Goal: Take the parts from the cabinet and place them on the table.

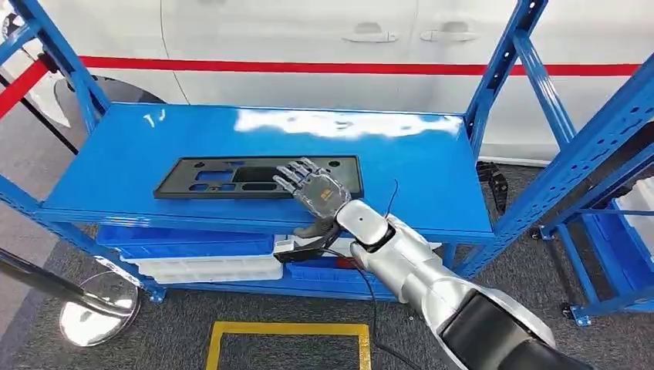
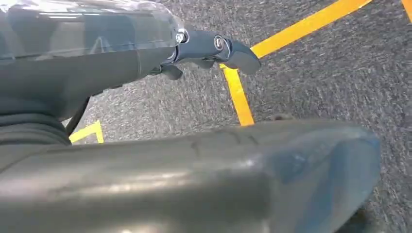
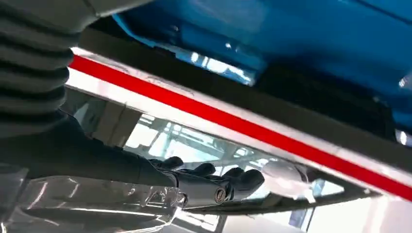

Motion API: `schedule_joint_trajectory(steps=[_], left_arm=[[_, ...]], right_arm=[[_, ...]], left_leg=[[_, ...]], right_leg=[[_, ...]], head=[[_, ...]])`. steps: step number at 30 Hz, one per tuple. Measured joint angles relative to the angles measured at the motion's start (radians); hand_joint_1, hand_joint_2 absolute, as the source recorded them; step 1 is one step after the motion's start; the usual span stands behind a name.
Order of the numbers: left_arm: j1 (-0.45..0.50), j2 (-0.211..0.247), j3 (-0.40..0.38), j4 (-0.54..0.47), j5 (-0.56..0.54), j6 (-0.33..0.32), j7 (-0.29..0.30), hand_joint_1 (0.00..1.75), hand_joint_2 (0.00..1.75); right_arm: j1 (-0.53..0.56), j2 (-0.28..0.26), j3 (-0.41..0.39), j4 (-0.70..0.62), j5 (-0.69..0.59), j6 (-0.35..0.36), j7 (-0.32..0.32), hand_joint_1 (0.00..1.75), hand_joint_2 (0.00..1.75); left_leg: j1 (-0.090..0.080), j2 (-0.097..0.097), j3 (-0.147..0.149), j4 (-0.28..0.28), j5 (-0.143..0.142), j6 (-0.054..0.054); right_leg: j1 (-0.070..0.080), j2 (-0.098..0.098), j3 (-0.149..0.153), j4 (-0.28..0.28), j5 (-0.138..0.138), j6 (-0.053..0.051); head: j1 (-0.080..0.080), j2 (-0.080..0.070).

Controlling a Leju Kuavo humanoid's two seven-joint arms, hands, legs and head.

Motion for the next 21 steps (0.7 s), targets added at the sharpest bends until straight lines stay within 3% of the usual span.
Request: schedule_joint_trajectory(steps=[1, 4, 6, 7, 9, 10, 11, 12, 13, 15, 16, 17, 20, 21], left_arm=[[-0.002, 0.000, 0.000, 0.000, 0.000, 0.000, 0.000, 0.00, 0.00], [0.000, 0.000, 0.001, 0.000, 0.000, -0.001, 0.000, 0.00, 0.00], [0.000, -0.002, 0.001, 0.000, -0.002, -0.002, 0.000, 0.00, 0.00], [-0.003, -0.002, 0.001, 0.000, -0.003, -0.003, 0.000, 0.00, 0.00], [-0.005, -0.005, 0.001, 0.000, -0.008, -0.005, 0.000, 0.00, 0.00], [-0.004, -0.005, 0.001, 0.000, -0.008, -0.005, 0.000, 0.00, 0.00], [-0.003, -0.005, 0.001, 0.000, -0.008, -0.006, 0.000, 0.00, 0.00], [-0.002, -0.005, 0.001, 0.000, -0.010, -0.007, 0.001, 0.00, 0.00], [-0.003, -0.005, 0.001, 0.000, -0.012, -0.011, 0.002, 0.00, 0.00], [-0.004, -0.008, 0.001, 0.000, -0.018, -0.014, 0.002, 0.00, 0.00], [-0.005, -0.008, 0.001, 0.000, -0.018, -0.015, 0.002, 0.00, 0.00], [-0.006, -0.008, 0.001, 0.000, -0.018, -0.016, 0.002, 0.00, 0.00], [-0.004, -0.010, 0.001, 0.000, -0.018, -0.016, 0.000, 0.00, 0.00], [-0.005, -0.010, 0.001, 0.000, -0.018, -0.016, 0.000, 0.00, 0.00]], right_arm=[[-0.003, 0.000, 0.000, 0.009, 0.004, 0.001, 0.006, 0.00, 1.75], [-0.008, 0.005, 0.000, 0.037, 0.016, 0.008, 0.026, 0.00, 1.75], [-0.012, 0.009, 0.000, 0.055, 0.024, 0.016, 0.038, 0.00, 1.75], [-0.016, 0.012, 0.000, 0.064, 0.025, 0.015, 0.039, 0.00, 1.75], [-0.019, 0.018, 0.000, 0.082, 0.029, 0.013, 0.039, 0.00, 1.75], [-0.018, 0.023, 0.000, 0.090, 0.031, 0.013, 0.039, 0.00, 1.75], [-0.019, 0.030, 0.000, 0.096, 0.032, 0.015, 0.041, 0.33, 1.75], [-0.021, 0.037, 0.000, 0.102, 0.033, 0.023, 0.044, 1.66, 1.75], [-0.026, 0.048, 0.000, 0.108, 0.033, 0.038, 0.044, 1.68, 1.75], [-0.035, 0.067, 0.000, 0.118, 0.031, 0.066, 0.046, 1.75, 1.75], [-0.043, 0.075, 0.000, 0.122, 0.028, 0.077, 0.047, 1.75, 1.75], [-0.050, 0.088, -0.002, 0.126, 0.024, 0.088, 0.050, 1.75, 1.75], [-0.062, 0.105, -0.013, 0.137, 0.009, 0.107, 0.055, 1.75, 1.75], [-0.068, 0.111, -0.016, 0.140, 0.009, 0.108, 0.056, 1.75, 1.75]], left_leg=[[-0.008, -0.001, 0.017, -0.018, -0.018, 0.004], [-0.010, -0.003, 0.013, -0.023, -0.015, 0.017], [0.001, 0.000, 0.021, -0.039, -0.006, 0.030], [-0.001, -0.001, 0.023, -0.042, -0.005, 0.032], [0.000, 0.000, 0.023, -0.041, -0.005, 0.038], [0.000, 0.000, 0.022, -0.041, -0.006, 0.038], [0.000, 0.000, 0.023, -0.040, -0.006, 0.037], [0.001, 0.000, 0.025, -0.040, -0.007, 0.035], [0.002, 0.000, 0.027, -0.039, -0.009, 0.033], [0.005, -0.002, 0.028, -0.031, -0.015, 0.024], [0.001, -0.003, 0.024, -0.024, -0.020, 0.017], [0.000, -0.003, 0.022, -0.021, -0.021, 0.011], [0.004, -0.003, 0.024, -0.029, -0.018, -0.008], [0.007, -0.003, 0.019, -0.023, -0.025, -0.012]], right_leg=[[0.006, 0.000, -0.003, 0.000, -0.001, 0.004], [0.001, -0.001, -0.005, 0.001, 0.001, 0.017], [0.000, 0.000, -0.008, 0.010, -0.010, 0.029], [0.001, 0.000, -0.024, 0.046, -0.033, 0.036], [-0.006, 0.000, -0.104, 0.209, -0.111, 0.044], [-0.009, 0.000, -0.143, 0.281, -0.133, 0.048], [-0.013, -0.001, -0.166, 0.319, -0.135, 0.051], [-0.017, -0.001, -0.162, 0.303, -0.111, 0.054], [-0.021, -0.002, -0.134, 0.242, -0.070, 0.055], [-0.027, -0.003, -0.043, 0.056, 0.015, 0.056], [-0.025, -0.002, -0.024, 0.018, 0.002, 0.053], [-0.019, 0.004, -0.028, 0.016, 0.009, 0.041], [-0.013, 0.006, -0.029, 0.015, 0.011, 0.022], [-0.020, 0.004, -0.025, 0.007, 0.017, 0.013]], head=[[0.000, 0.000], [0.000, 0.000], [0.000, 0.000], [0.000, 0.000], [0.000, 0.000], [0.000, 0.000], [0.000, 0.000], [0.000, 0.000], [0.000, 0.000], [0.000, 0.000], [0.000, 0.000], [0.000, 0.000], [0.000, 0.000], [0.000, 0.000]])
